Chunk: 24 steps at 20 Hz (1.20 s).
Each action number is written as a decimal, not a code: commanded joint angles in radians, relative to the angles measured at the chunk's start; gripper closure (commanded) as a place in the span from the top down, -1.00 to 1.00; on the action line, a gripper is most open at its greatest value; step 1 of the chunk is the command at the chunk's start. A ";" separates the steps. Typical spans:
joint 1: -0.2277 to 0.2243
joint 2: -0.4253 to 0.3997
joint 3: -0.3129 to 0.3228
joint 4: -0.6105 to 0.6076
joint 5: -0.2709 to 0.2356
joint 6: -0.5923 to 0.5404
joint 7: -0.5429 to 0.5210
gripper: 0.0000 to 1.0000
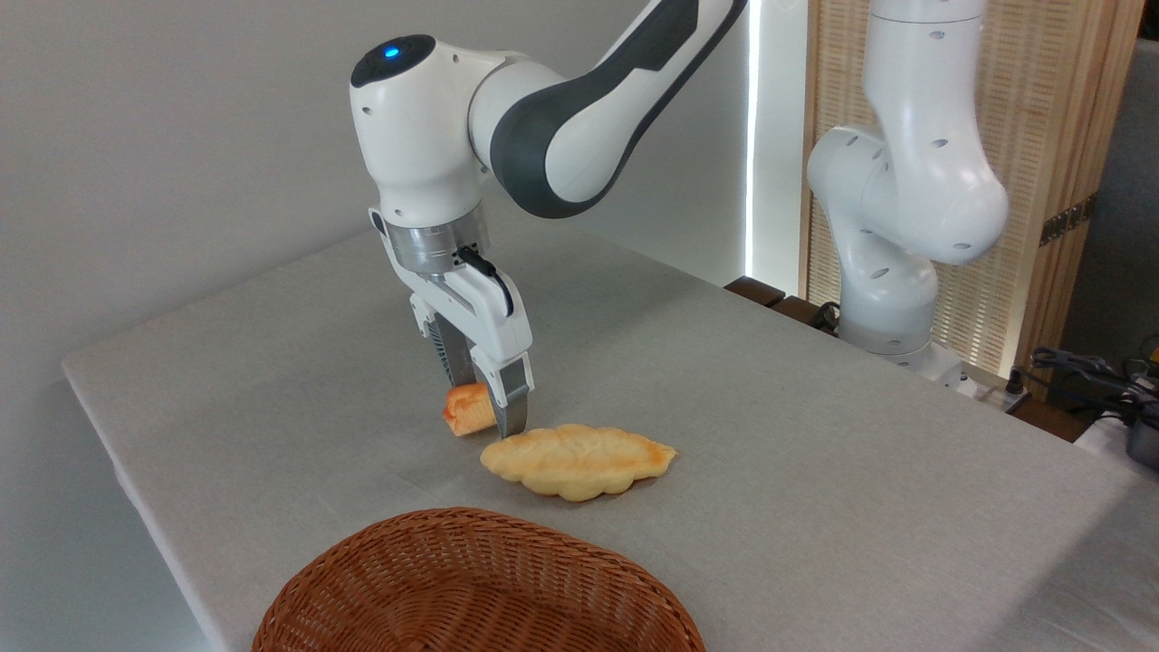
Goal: Put bread into the basket
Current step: 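Close the gripper around the small bread roll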
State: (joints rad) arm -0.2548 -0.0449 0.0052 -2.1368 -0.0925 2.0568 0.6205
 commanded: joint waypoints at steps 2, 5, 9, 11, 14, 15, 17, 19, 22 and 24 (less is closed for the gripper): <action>-0.009 0.008 0.006 0.006 -0.018 0.014 -0.004 0.36; -0.009 0.007 0.007 0.017 -0.018 0.014 -0.002 -0.15; -0.009 0.008 0.007 0.017 -0.018 0.014 0.002 -0.14; -0.009 0.008 0.007 0.017 -0.018 0.014 0.002 -0.14; -0.009 0.010 0.007 0.017 -0.018 0.014 0.004 -0.14; -0.009 0.010 0.007 0.015 -0.018 0.014 0.004 -0.14; -0.009 0.010 0.007 0.017 -0.018 0.014 0.004 -0.14; -0.009 0.008 0.007 0.017 -0.018 0.014 0.004 -0.14; -0.003 -0.004 0.021 0.049 -0.018 0.009 0.002 -0.14; 0.003 -0.018 0.039 0.086 -0.018 0.000 -0.002 -0.13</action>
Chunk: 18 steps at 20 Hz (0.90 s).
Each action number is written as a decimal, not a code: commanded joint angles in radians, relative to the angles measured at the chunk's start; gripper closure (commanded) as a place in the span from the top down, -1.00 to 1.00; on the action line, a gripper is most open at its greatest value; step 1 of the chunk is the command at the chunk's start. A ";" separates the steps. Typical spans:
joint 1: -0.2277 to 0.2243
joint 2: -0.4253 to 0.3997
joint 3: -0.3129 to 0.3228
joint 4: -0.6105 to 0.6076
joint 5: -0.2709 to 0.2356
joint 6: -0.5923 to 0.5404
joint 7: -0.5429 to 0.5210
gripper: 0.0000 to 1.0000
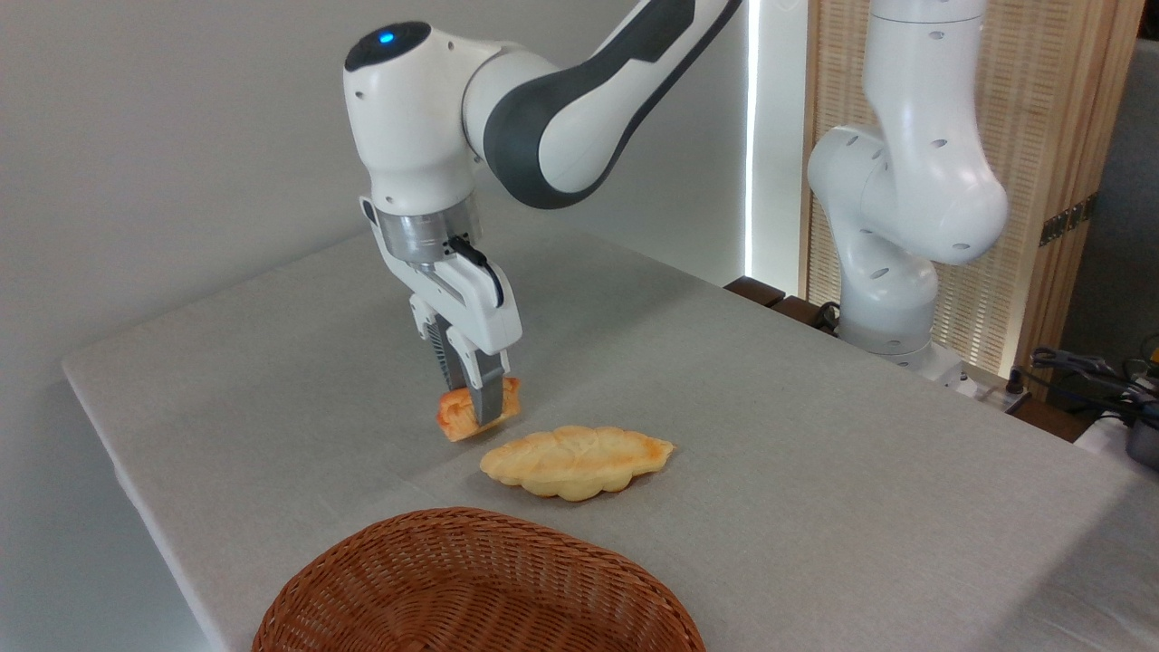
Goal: Put bread into the basket
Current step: 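Lift the held roll and carry it over the wicker basket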
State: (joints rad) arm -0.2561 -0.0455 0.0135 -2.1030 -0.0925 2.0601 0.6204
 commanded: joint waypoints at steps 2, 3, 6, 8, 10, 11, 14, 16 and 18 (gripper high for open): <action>0.004 -0.027 0.062 0.075 -0.018 -0.005 -0.002 -0.13; 0.004 -0.028 0.080 0.092 -0.016 -0.005 -0.002 -0.13; 0.004 -0.031 0.120 0.121 -0.013 -0.005 -0.001 -0.12; 0.006 -0.030 0.157 0.124 -0.007 0.003 0.004 -0.12; 0.006 -0.027 0.203 0.127 -0.003 0.012 0.007 -0.11; 0.006 -0.018 0.229 0.144 -0.003 0.029 0.007 -0.09; 0.006 -0.001 0.263 0.165 -0.009 0.061 0.007 0.04; 0.006 0.012 0.279 0.178 -0.010 0.077 0.007 0.59; 0.006 0.013 0.280 0.179 -0.007 0.118 0.004 1.00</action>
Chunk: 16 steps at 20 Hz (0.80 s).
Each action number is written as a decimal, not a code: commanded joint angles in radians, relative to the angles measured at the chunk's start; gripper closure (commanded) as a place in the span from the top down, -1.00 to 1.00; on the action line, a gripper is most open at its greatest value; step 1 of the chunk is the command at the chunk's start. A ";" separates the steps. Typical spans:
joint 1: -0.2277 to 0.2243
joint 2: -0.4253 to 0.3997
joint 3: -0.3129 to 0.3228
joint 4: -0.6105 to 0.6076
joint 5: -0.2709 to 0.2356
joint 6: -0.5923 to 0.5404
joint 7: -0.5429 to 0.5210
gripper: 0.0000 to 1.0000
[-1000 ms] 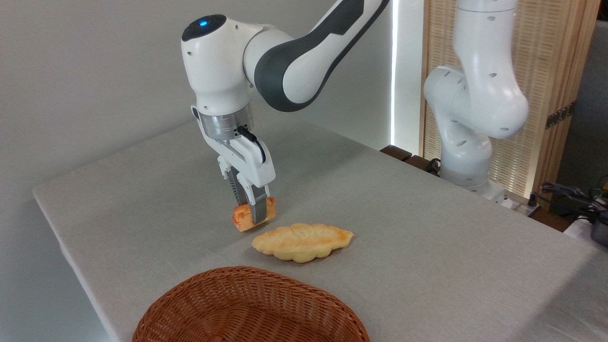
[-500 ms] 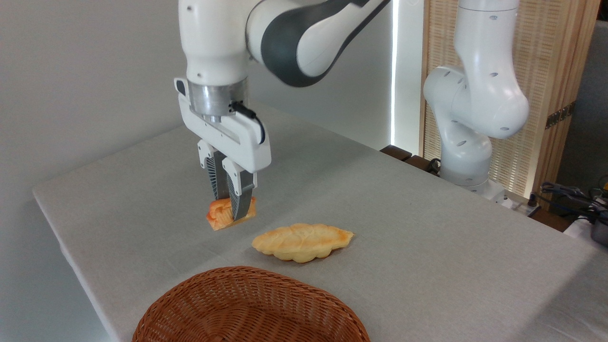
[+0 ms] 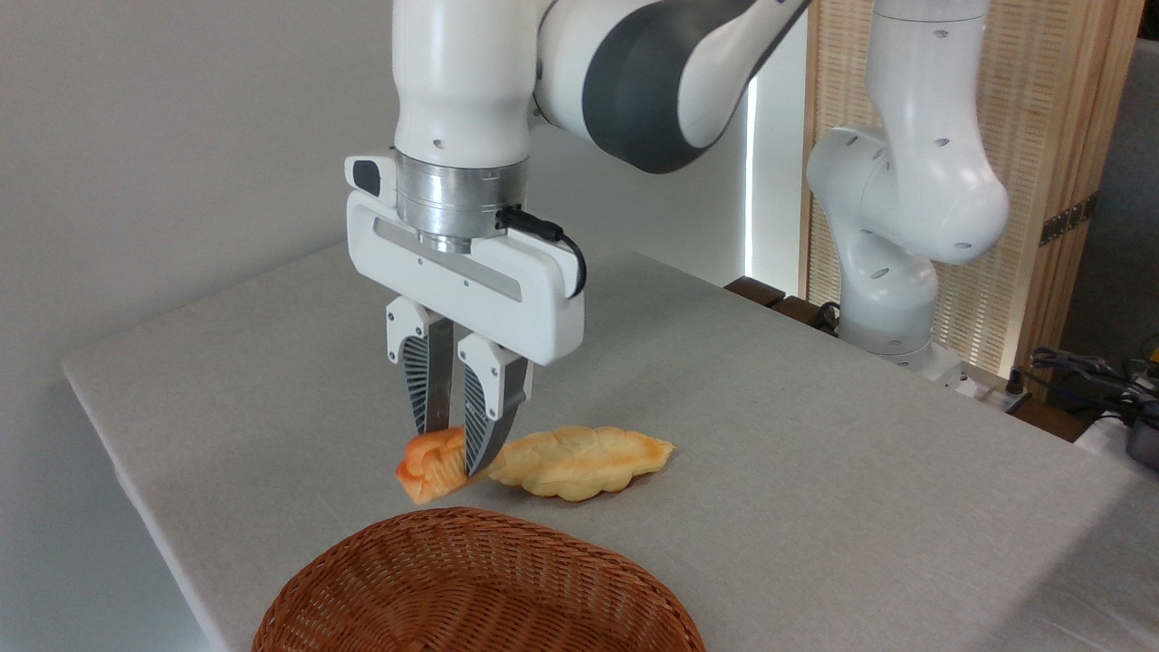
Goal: Put bread into the basket
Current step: 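Lift the held roll and carry it over the wicker basket, then open the gripper to drop the roll into the basket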
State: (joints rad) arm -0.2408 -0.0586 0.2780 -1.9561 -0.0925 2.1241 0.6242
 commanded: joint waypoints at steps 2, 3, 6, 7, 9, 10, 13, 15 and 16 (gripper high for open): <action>-0.008 0.026 0.018 0.032 -0.007 0.086 -0.004 1.00; -0.008 0.026 0.018 0.032 -0.007 0.092 -0.004 1.00; -0.008 0.026 0.018 0.032 -0.009 0.100 -0.006 1.00; -0.008 0.026 0.018 0.032 -0.009 0.100 -0.004 1.00; -0.008 0.028 0.018 0.032 -0.009 0.100 -0.006 1.00; -0.008 0.026 0.018 0.032 -0.009 0.100 -0.004 1.00; -0.008 0.026 0.018 0.032 -0.009 0.100 -0.006 1.00; -0.008 0.025 0.015 0.032 -0.009 0.100 -0.006 1.00; -0.009 0.023 0.015 0.034 -0.007 0.100 -0.007 1.00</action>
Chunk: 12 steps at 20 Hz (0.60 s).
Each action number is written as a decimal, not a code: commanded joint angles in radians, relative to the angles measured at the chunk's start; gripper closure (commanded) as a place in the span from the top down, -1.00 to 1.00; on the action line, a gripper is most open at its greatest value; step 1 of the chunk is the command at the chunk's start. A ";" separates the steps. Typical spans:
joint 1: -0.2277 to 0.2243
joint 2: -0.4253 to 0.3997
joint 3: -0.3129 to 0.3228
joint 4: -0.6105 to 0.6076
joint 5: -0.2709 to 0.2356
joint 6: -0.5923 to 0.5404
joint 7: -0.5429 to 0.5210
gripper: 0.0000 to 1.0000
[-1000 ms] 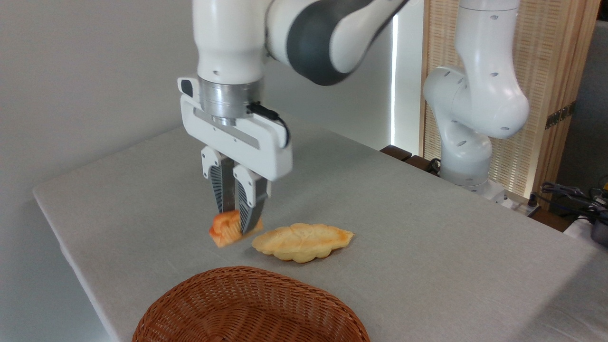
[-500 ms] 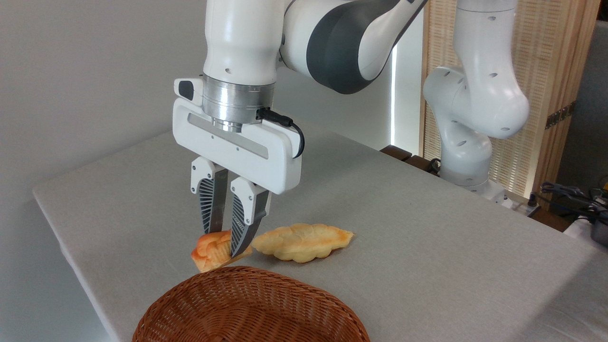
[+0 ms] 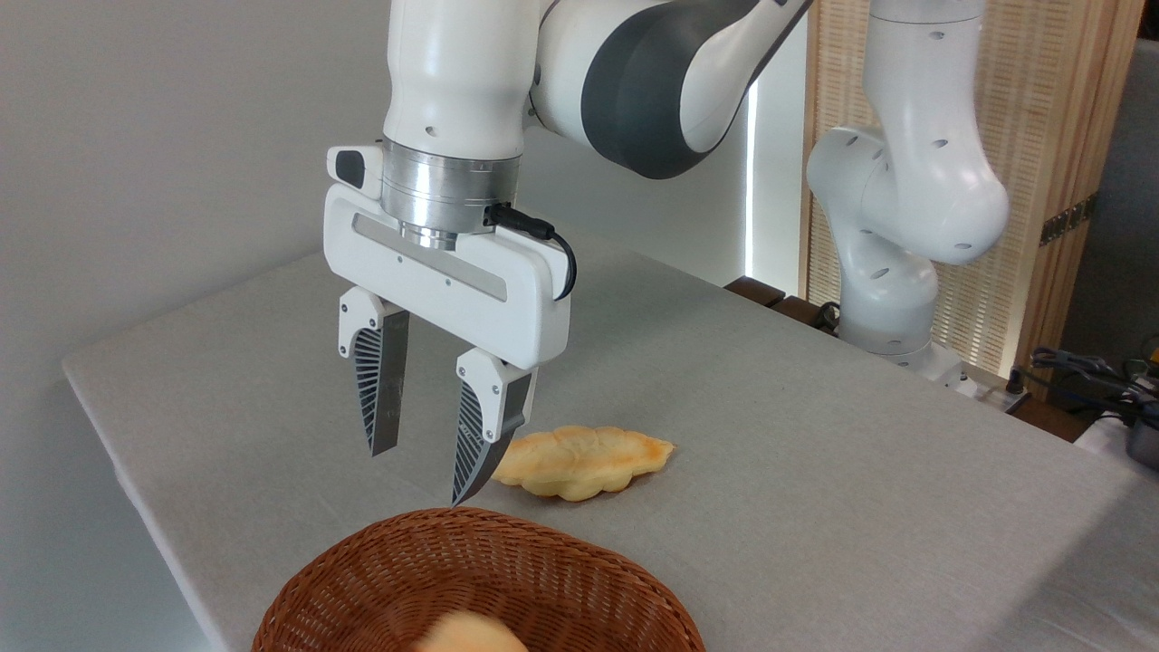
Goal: Put bread into the basket
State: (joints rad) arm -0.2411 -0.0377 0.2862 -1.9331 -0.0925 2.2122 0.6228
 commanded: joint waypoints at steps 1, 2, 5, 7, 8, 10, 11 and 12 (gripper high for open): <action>-0.010 -0.004 0.005 0.012 -0.007 0.011 -0.008 1.00; -0.010 -0.007 0.002 0.013 -0.007 0.009 -0.009 1.00; -0.020 -0.031 -0.007 0.035 -0.004 -0.078 -0.015 1.00; -0.021 -0.033 -0.018 0.072 -0.004 -0.168 -0.015 1.00; -0.021 -0.033 -0.022 0.086 -0.003 -0.196 -0.015 1.00; -0.021 -0.033 -0.030 0.118 -0.003 -0.267 -0.015 1.00; -0.021 -0.033 -0.038 0.131 -0.001 -0.302 -0.015 1.00; -0.021 -0.033 -0.039 0.134 -0.001 -0.318 -0.015 1.00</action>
State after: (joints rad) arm -0.2580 -0.0696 0.2588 -1.8498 -0.0925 2.0008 0.6206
